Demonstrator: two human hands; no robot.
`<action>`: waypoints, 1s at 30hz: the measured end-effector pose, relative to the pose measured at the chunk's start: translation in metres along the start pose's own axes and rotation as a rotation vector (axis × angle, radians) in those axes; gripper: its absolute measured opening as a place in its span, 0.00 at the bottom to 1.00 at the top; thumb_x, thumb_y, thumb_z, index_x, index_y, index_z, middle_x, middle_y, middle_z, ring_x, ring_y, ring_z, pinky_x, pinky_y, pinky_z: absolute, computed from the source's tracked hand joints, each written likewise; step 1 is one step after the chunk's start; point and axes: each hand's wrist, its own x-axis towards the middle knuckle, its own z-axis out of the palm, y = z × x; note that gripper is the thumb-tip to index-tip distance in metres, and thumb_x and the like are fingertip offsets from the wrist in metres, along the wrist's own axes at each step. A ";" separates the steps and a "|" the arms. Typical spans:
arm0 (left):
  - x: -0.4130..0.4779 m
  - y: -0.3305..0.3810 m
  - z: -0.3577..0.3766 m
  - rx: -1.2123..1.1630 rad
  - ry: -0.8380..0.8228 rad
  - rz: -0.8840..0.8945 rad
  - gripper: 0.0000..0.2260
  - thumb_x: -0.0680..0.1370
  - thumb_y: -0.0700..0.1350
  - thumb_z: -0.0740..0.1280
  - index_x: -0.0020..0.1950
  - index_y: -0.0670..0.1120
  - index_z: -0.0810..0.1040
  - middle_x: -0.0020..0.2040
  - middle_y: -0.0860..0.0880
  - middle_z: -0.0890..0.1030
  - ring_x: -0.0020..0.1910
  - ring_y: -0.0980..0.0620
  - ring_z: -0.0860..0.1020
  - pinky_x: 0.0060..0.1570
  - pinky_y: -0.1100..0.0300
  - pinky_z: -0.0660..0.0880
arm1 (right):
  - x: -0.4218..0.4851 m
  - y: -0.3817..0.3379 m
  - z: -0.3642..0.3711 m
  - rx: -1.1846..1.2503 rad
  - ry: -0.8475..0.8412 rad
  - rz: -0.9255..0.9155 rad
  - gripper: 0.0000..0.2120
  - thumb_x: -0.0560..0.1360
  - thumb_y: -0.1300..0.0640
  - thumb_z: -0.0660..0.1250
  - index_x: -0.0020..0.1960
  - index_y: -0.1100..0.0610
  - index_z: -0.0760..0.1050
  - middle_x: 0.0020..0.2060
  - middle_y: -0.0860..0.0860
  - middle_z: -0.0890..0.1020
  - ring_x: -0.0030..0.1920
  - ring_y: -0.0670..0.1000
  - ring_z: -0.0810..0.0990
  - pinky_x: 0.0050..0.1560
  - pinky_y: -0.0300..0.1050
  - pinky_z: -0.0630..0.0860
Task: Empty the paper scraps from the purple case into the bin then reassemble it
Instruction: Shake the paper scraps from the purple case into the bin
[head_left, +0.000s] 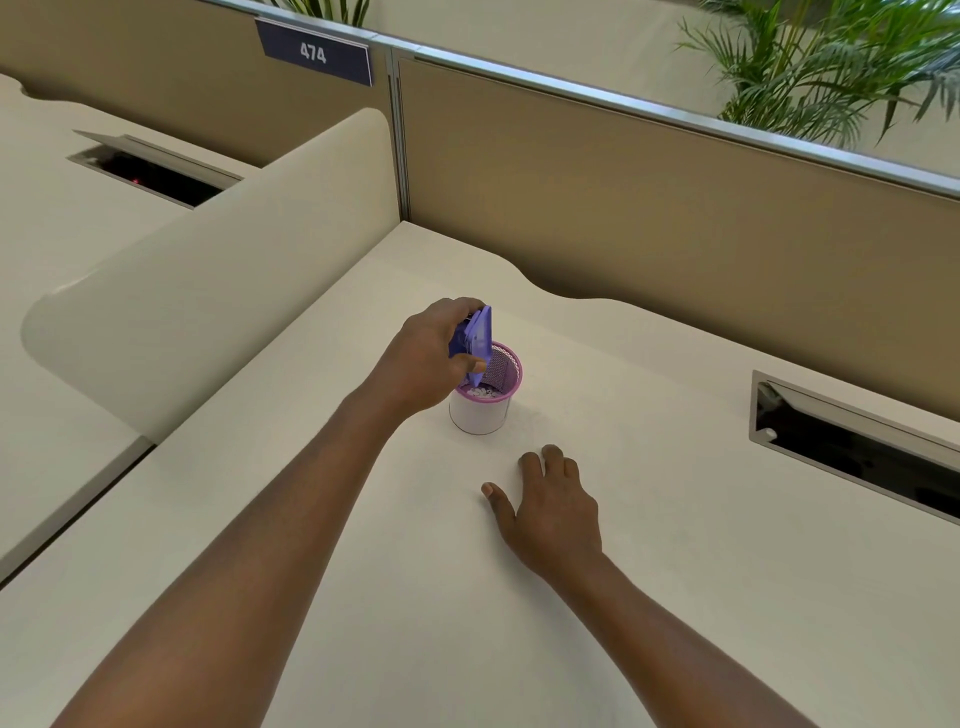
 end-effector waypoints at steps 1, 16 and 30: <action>-0.001 0.000 0.001 0.005 -0.002 0.005 0.30 0.74 0.36 0.76 0.74 0.46 0.72 0.68 0.46 0.77 0.59 0.53 0.74 0.52 0.67 0.71 | 0.000 0.000 0.000 0.000 -0.001 0.001 0.30 0.79 0.33 0.56 0.68 0.56 0.69 0.73 0.55 0.68 0.70 0.57 0.68 0.51 0.51 0.77; -0.038 -0.012 0.001 -1.100 0.111 -0.151 0.19 0.79 0.33 0.70 0.68 0.45 0.76 0.63 0.45 0.81 0.63 0.46 0.81 0.62 0.54 0.81 | 0.002 0.003 0.000 -0.013 -0.007 -0.015 0.29 0.78 0.33 0.57 0.65 0.56 0.71 0.68 0.55 0.71 0.65 0.57 0.71 0.46 0.50 0.77; -0.120 0.030 0.066 -1.354 -0.085 -0.265 0.20 0.75 0.34 0.69 0.66 0.41 0.73 0.61 0.38 0.83 0.58 0.43 0.84 0.57 0.53 0.82 | -0.005 0.031 -0.074 0.728 -0.232 0.149 0.17 0.79 0.49 0.65 0.67 0.51 0.78 0.64 0.54 0.83 0.61 0.57 0.81 0.63 0.53 0.77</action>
